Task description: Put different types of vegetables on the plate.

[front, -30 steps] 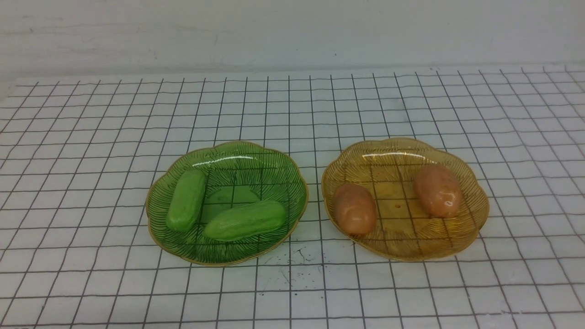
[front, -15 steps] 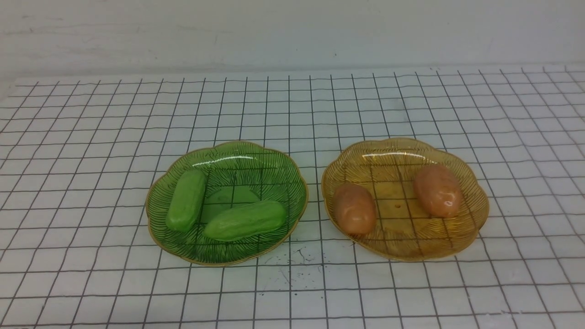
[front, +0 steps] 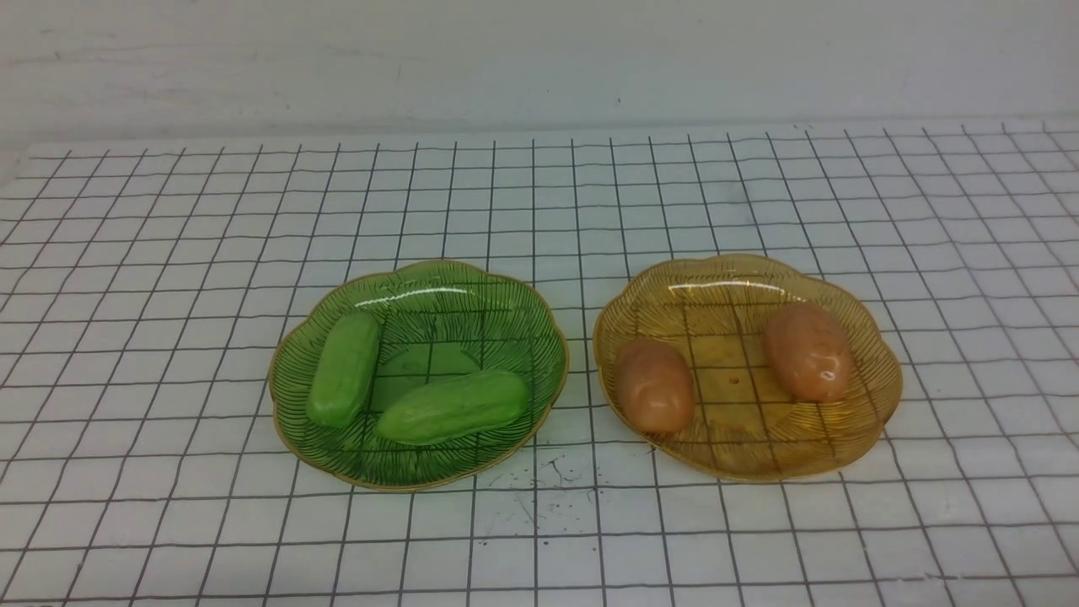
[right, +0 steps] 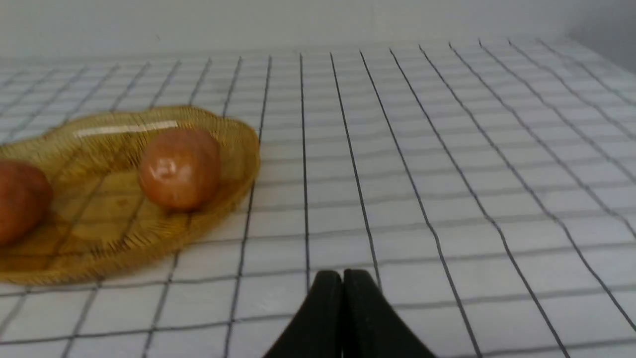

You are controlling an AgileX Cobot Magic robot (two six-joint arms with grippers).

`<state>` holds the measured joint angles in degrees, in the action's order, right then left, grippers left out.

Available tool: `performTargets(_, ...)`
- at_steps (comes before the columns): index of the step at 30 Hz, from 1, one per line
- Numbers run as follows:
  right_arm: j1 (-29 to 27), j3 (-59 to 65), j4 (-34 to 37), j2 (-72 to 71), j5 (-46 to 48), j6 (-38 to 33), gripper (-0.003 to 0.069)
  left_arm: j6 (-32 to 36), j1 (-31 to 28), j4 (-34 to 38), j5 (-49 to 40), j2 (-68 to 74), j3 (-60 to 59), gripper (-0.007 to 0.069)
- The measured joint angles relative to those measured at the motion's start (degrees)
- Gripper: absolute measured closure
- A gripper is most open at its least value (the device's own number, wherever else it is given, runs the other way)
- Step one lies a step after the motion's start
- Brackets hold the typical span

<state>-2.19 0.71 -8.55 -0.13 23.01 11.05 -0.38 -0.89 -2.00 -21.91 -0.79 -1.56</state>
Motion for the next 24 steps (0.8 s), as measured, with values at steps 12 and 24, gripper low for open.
performTargets(12,-0.8,0.4,0.1,-0.3,-0.2,-1.0,0.0673,0.0,0.0,0.1,0.0,0.0,0.0,0.0632)
performTargets(24,-0.8,0.4,0.1,-0.3,-0.2,-1.0,0.0673,0.0,0.0,0.1,0.0,0.0,0.0,0.0632)
